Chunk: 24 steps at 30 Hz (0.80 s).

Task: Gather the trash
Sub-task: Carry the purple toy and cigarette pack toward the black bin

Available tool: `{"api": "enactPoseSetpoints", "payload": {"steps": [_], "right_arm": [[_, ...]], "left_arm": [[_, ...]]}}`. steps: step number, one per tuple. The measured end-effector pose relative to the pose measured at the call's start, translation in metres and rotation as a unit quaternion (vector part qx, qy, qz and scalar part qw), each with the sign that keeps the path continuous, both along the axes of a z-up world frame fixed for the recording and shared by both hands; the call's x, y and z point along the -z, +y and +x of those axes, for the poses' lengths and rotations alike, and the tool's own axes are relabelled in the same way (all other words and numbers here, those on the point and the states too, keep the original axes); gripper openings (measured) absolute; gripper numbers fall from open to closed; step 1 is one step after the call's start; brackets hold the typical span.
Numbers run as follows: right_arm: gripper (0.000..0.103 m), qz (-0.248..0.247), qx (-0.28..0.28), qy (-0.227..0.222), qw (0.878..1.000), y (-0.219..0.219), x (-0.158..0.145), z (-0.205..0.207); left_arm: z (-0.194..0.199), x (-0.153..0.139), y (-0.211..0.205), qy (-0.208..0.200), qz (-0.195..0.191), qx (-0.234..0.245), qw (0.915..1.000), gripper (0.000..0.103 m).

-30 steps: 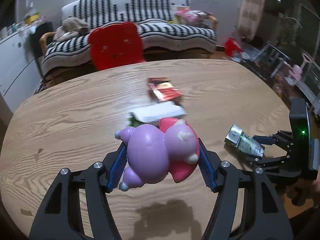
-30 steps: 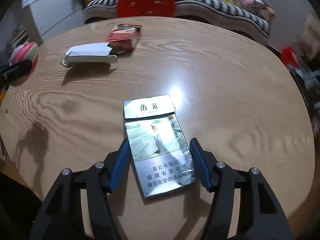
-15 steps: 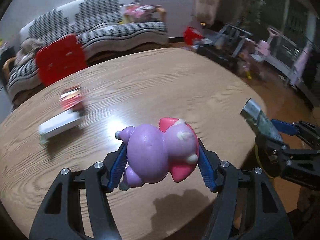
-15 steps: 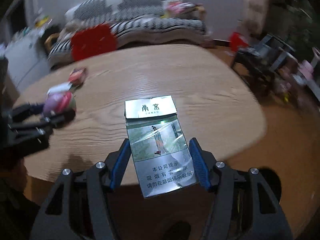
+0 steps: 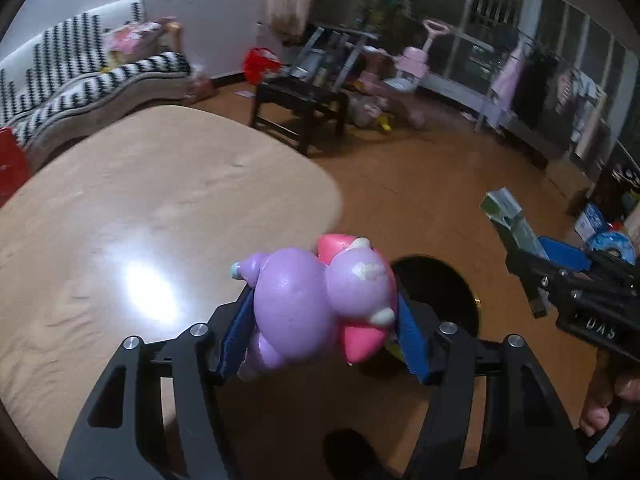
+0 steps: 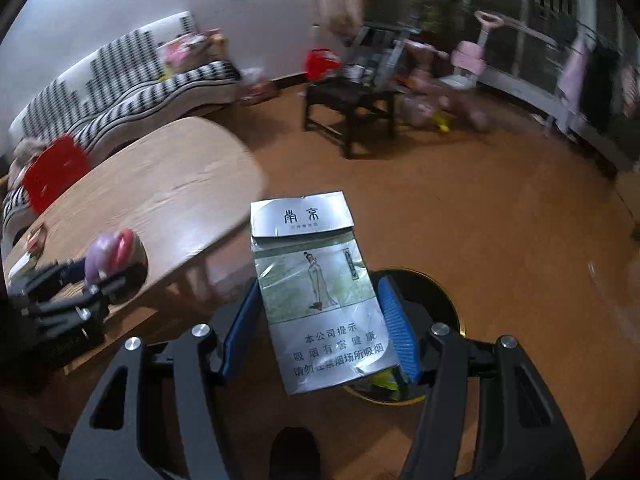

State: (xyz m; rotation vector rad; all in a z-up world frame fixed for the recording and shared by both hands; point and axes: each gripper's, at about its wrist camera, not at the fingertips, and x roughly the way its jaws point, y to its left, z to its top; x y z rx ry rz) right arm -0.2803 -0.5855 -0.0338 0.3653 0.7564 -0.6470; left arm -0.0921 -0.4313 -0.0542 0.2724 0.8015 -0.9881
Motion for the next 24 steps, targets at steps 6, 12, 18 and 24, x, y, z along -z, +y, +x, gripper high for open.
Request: {"api": "enactPoseSetpoints", "payload": {"steps": [6, 12, 18, 24], "right_arm": [[0.059, 0.032, 0.045, 0.009, 0.998, -0.048, 0.027, -0.039], [0.059, 0.060, 0.068, 0.011, 0.996, -0.072, 0.041, -0.054], [0.059, 0.069, 0.077, 0.012, 0.995, -0.085, 0.043, -0.050], [0.059, 0.072, 0.084, 0.010, 0.994, -0.086, 0.043, -0.051]], "left_arm": [[-0.030, 0.023, -0.046, 0.009, 0.016, 0.044, 0.9989, 0.062], [-0.040, 0.036, -0.078, 0.027, 0.022, 0.067, 0.9971, 0.062], [-0.042, 0.047, -0.096, 0.043, 0.027, 0.076, 0.9958, 0.062], [-0.048, 0.051, -0.110, 0.050, 0.029, 0.090, 0.9943, 0.062]]}}
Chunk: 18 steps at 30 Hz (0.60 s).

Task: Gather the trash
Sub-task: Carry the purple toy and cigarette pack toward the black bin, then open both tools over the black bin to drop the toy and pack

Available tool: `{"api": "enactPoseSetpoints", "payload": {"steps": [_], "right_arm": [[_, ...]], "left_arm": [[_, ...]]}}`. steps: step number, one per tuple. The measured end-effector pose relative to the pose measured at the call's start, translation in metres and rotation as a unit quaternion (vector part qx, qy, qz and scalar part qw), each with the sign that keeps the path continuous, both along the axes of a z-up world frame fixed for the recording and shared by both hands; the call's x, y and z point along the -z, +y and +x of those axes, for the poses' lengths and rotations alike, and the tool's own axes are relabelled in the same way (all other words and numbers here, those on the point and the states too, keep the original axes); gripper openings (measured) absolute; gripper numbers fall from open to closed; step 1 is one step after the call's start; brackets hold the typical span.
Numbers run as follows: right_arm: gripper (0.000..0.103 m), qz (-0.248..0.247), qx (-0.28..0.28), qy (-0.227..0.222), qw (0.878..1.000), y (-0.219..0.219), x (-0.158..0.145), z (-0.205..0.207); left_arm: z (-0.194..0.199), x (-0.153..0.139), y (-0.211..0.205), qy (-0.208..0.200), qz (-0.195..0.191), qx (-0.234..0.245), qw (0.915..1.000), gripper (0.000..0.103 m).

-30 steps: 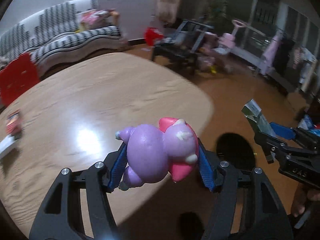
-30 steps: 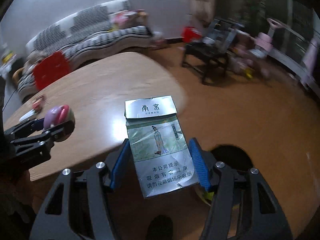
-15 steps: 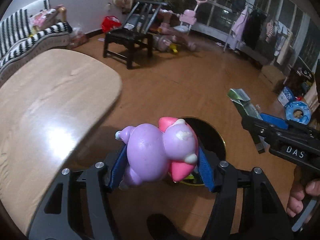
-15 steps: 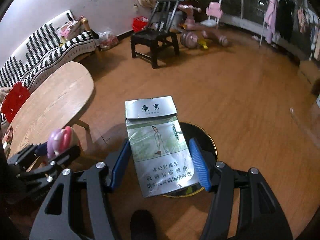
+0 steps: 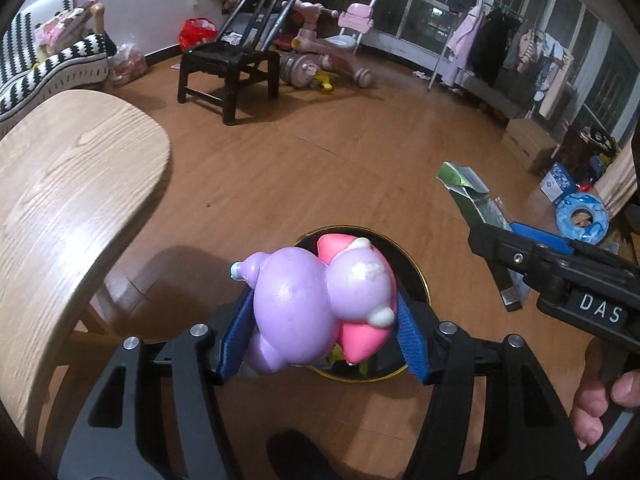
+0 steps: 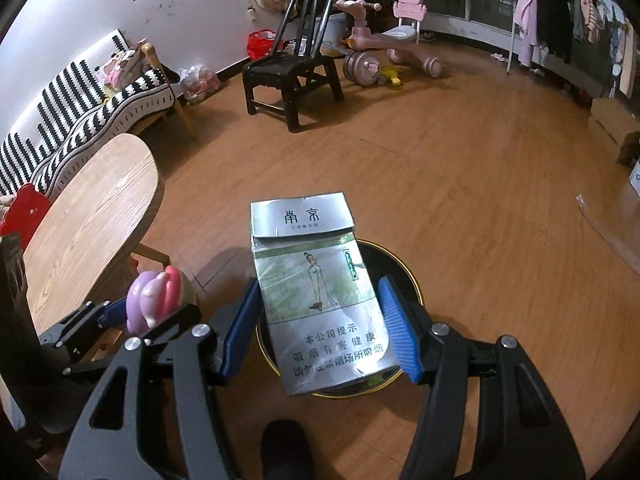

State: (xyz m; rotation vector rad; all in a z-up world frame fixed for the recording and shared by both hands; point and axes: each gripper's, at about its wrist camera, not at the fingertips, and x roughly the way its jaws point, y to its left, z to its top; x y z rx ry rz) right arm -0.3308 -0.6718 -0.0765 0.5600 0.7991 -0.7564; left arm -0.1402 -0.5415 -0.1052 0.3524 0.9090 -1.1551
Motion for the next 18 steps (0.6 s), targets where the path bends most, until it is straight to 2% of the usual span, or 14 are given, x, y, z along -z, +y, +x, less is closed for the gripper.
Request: {"api": "enactPoseSetpoints", "payload": {"steps": [8, 12, 16, 18], "right_arm": [[0.059, 0.007, 0.014, -0.005, 1.000, -0.009, 0.000, 0.001], [0.061, 0.012, 0.019, -0.004, 1.000, -0.013, 0.003, 0.001], [0.072, 0.015, 0.030, -0.001, 0.999, -0.017, 0.004, 0.003], [0.074, 0.017, 0.030, -0.004, 0.999, -0.019, 0.003, 0.003]], "left_arm": [[-0.002, 0.017, -0.021, 0.013, 0.014, 0.008, 0.9998, 0.062], [-0.003, 0.024, -0.032, 0.027, 0.014, 0.027, 0.9992, 0.064], [-0.007, 0.028, -0.039, 0.016, 0.015, 0.035, 0.9991, 0.082], [-0.007, 0.029, -0.038, 0.016, 0.012, 0.035, 0.9992, 0.084]]}}
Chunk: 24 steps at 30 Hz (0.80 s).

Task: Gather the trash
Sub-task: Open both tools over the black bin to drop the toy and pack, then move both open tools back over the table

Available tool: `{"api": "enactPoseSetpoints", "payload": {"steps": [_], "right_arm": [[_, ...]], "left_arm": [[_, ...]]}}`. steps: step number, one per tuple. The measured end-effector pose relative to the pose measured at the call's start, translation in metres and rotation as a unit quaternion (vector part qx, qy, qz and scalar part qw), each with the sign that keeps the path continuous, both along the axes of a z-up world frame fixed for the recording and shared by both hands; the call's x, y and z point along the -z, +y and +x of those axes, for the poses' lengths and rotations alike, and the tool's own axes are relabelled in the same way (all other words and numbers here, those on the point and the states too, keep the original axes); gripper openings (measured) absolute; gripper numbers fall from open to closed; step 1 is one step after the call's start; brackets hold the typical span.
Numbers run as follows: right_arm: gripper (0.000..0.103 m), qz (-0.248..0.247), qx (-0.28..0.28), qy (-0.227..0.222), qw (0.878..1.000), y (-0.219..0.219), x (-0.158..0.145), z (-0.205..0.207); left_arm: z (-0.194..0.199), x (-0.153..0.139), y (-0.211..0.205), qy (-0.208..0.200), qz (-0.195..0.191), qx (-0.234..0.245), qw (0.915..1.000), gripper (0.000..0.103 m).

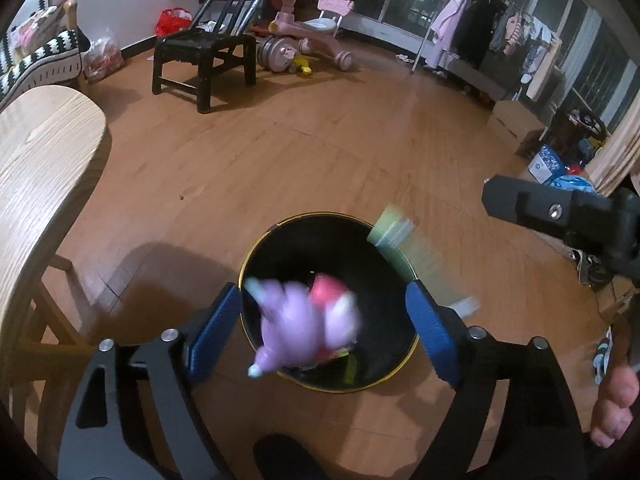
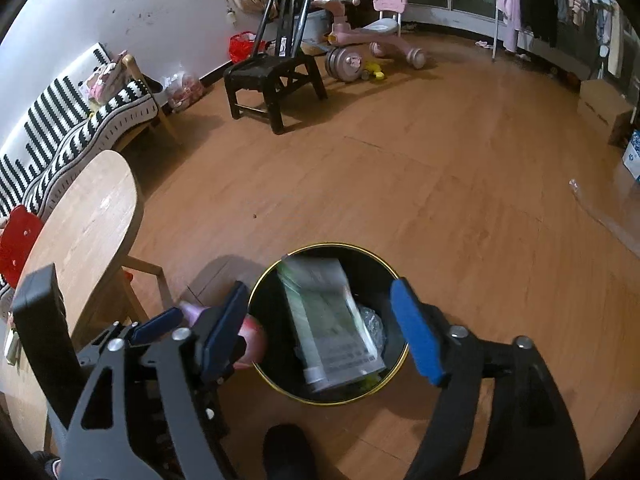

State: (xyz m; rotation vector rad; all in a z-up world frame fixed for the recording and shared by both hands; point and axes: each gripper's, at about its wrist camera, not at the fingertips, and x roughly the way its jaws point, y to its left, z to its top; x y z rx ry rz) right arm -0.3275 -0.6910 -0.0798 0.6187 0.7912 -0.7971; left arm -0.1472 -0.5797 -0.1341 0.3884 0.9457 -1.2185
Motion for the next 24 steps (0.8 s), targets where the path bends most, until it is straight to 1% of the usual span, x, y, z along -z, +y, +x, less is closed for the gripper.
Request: {"api": "enactPoseSetpoints", "payload": {"steps": [1, 4, 6, 8, 9, 11, 13, 17, 20, 23, 24], "right_arm": [[0.075, 0.001, 0.000, 0.000, 1.000, 0.000, -0.001, 0.002], [0.082, -0.001, -0.002, -0.003, 1.000, 0.002, -0.003, 0.004], [0.086, -0.005, -0.012, -0.002, 1.000, 0.006, -0.006, 0.011], [0.088, -0.013, -0.028, -0.009, 0.999, 0.017, -0.013, 0.022], [0.091, -0.017, -0.035, -0.012, 0.999, 0.025, -0.017, 0.030], [0.091, -0.025, -0.058, -0.023, 0.998, 0.041, -0.026, 0.047], [0.093, -0.038, -0.086, -0.031, 0.995, 0.063, -0.035, 0.069], [0.093, -0.043, -0.152, -0.046, 0.986, 0.111, -0.053, 0.119], [0.093, -0.051, -0.218, -0.062, 0.973, 0.163, -0.069, 0.162], [0.094, -0.067, -0.273, -0.063, 0.958, 0.211, -0.081, 0.200], [0.094, -0.071, -0.292, -0.065, 0.951, 0.231, -0.085, 0.216]], "left_arm": [[0.001, 0.000, 0.001, 0.003, -0.001, -0.002, 1.0000, 0.088], [0.008, -0.006, 0.008, 0.012, -0.008, -0.015, 0.9998, 0.088], [0.014, -0.015, 0.018, 0.014, -0.011, -0.023, 0.9996, 0.091], [0.023, -0.028, 0.036, 0.007, -0.016, -0.037, 0.9992, 0.094], [0.029, -0.038, 0.049, -0.002, -0.018, -0.043, 0.9989, 0.094], [0.044, -0.056, 0.079, -0.029, -0.013, -0.060, 0.9977, 0.094], [0.061, -0.074, 0.110, -0.048, -0.019, -0.082, 0.9953, 0.094], [0.104, -0.105, 0.193, -0.079, -0.034, -0.144, 0.9859, 0.094], [0.132, -0.119, 0.252, -0.093, -0.037, -0.186, 0.9775, 0.094], [0.162, -0.129, 0.327, -0.114, -0.029, -0.237, 0.9644, 0.096], [0.169, -0.132, 0.343, -0.118, -0.028, -0.248, 0.9610, 0.096]]}}
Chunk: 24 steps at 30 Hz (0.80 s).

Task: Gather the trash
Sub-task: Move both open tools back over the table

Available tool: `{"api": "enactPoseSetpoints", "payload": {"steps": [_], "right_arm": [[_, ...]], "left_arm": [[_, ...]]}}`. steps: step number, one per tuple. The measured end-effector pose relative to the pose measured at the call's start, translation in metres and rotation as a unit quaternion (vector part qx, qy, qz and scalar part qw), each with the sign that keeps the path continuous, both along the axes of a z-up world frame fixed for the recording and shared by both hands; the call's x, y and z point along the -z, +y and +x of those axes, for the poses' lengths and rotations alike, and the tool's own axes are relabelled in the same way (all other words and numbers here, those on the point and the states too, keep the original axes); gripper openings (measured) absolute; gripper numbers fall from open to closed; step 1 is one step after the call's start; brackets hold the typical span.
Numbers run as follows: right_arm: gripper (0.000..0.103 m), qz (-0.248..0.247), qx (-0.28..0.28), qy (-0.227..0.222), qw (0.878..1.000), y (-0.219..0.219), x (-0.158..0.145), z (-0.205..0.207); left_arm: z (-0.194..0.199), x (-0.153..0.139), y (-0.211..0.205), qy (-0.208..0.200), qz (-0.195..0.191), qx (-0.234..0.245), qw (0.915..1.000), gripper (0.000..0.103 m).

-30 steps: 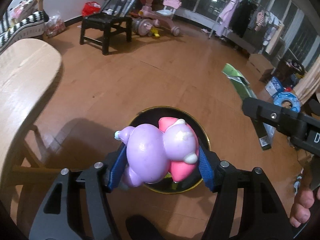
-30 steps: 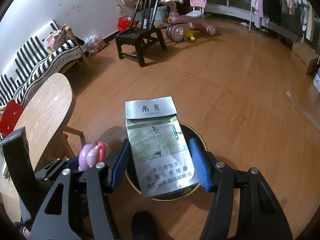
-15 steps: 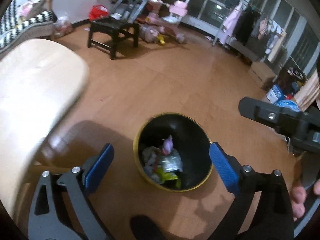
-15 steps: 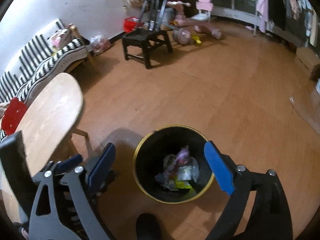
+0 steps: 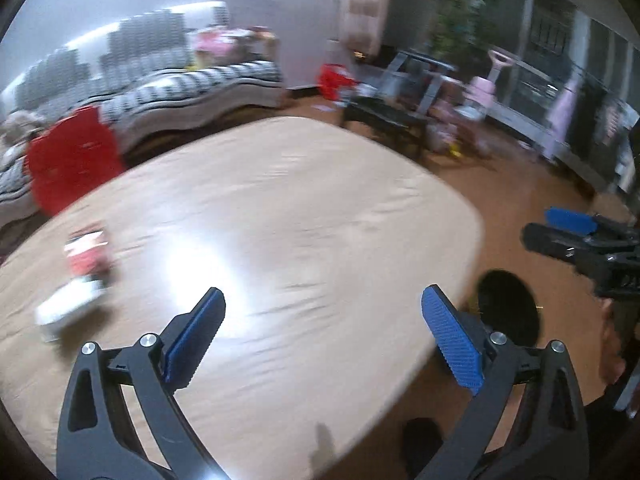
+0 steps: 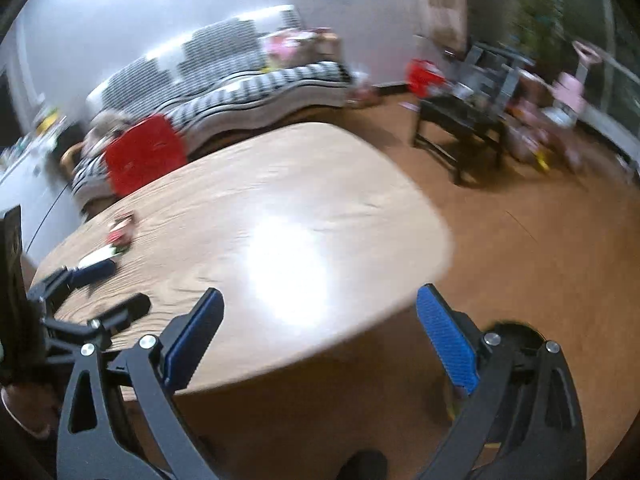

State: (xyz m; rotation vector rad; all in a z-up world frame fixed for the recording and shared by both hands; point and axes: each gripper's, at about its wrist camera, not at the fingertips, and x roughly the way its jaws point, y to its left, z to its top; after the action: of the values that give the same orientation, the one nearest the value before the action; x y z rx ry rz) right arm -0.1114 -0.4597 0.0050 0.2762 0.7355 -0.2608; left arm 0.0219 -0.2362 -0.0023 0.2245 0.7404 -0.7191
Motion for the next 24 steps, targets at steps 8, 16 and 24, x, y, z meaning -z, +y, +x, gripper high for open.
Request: {"api": "enactPoseSetpoints", "payload": {"steps": [8, 16, 24], "right_arm": [[0.094, 0.006, -0.107, -0.022, 0.994, 0.114, -0.012, 0.094], [0.094, 0.002, -0.183, -0.014, 0.983, 0.196, 0.004, 0.162], [0.094, 0.015, -0.212, 0.001, 0.977, 0.221, 0.023, 0.198]], "left_arm": [[0.048, -0.005, 0.153, -0.009, -0.015, -0.136, 0.9906, 0.096], [0.067, 0.000, 0.211, -0.026, -0.008, -0.158, 0.9871, 0.096], [0.094, 0.023, 0.223, -0.012, 0.001, -0.123, 0.9923, 0.096]]}}
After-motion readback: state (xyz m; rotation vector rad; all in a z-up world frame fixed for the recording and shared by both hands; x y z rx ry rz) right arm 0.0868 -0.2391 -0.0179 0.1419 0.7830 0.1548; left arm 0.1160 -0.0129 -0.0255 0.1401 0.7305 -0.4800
